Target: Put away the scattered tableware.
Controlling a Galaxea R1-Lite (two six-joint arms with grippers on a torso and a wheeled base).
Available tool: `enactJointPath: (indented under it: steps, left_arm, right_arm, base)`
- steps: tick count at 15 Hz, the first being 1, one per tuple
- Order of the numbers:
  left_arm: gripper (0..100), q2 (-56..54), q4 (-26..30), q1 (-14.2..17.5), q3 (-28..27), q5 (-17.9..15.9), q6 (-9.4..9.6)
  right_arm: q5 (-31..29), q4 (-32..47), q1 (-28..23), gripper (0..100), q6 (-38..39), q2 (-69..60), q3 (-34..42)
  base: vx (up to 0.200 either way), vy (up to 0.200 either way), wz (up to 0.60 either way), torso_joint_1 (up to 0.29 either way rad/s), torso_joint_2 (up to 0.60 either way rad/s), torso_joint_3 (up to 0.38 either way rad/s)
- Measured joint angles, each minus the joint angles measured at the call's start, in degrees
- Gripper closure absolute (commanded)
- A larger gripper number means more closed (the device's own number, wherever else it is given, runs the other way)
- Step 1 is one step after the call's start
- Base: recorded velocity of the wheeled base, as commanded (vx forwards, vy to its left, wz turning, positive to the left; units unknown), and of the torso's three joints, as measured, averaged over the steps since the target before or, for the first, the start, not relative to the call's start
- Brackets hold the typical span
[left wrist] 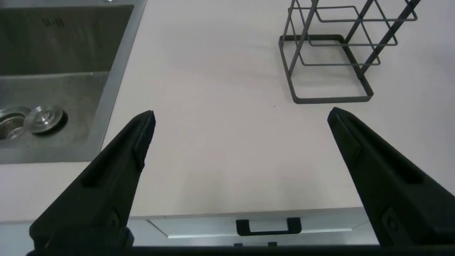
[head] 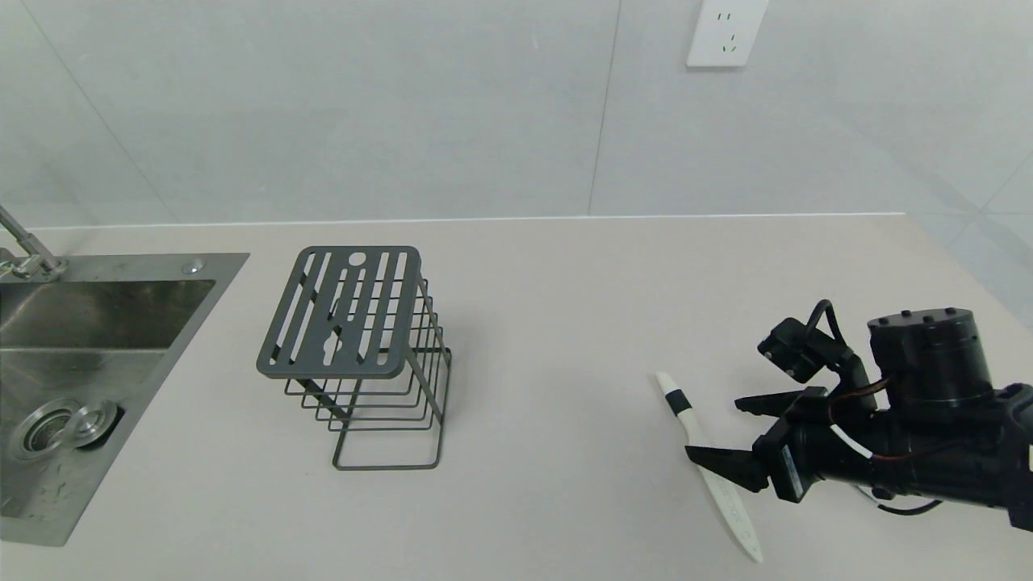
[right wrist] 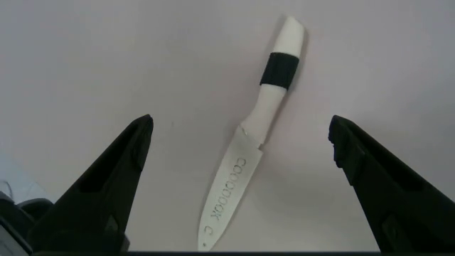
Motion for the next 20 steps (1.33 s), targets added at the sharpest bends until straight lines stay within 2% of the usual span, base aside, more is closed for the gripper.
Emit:
enactJointPath:
  steps: [2,4,7,10,14,20]
  left_arm:
    - [0,0.0,0.0,0.0,0.0,0.0,0.11]
    - [0,0.0,0.0,0.0,0.0,0.0,0.48]
    - [0,0.0,0.0,0.0,0.0,0.1,-0.13]
    - [0,0.0,0.1,0.0,0.0,0.2,-0.35]
    - [0,0.0,0.1,0.0,0.0,0.2,-0.65]
    - [0,0.0,0.1,0.0,0.0,0.3,-0.62]
  right_arm:
    - [0.0,-0.6,0.5,0,0.1,-0.3,0.2]
    - [0.3,-0.8,-1.6,0,0.3,-1.5,0.2]
    - [-0.3,-0.2,-3.0,0,0.1,-2.4,-0.1]
    - [-3.9,1.2,1.7,0,1.2,-1.9,-0.3]
    - [-13.6,1.8,5.8,0,5.3,1.6,-0.4]
    - [-16.8,2.1,9.2,0,7.7,4.2,0.1]
  base:
    - [0.000,0.000,0.00,0.000,0.00,0.000]
    - [0.000,0.000,0.00,0.000,0.00,0.000]
    - [0.000,0.000,0.00,0.000,0.00,0.000]
    - [0.000,0.000,0.00,0.000,0.00,0.000]
    - [0.000,0.000,0.00,0.000,0.00,0.000]
    - [0.000,0.000,0.00,0.000,0.00,0.000]
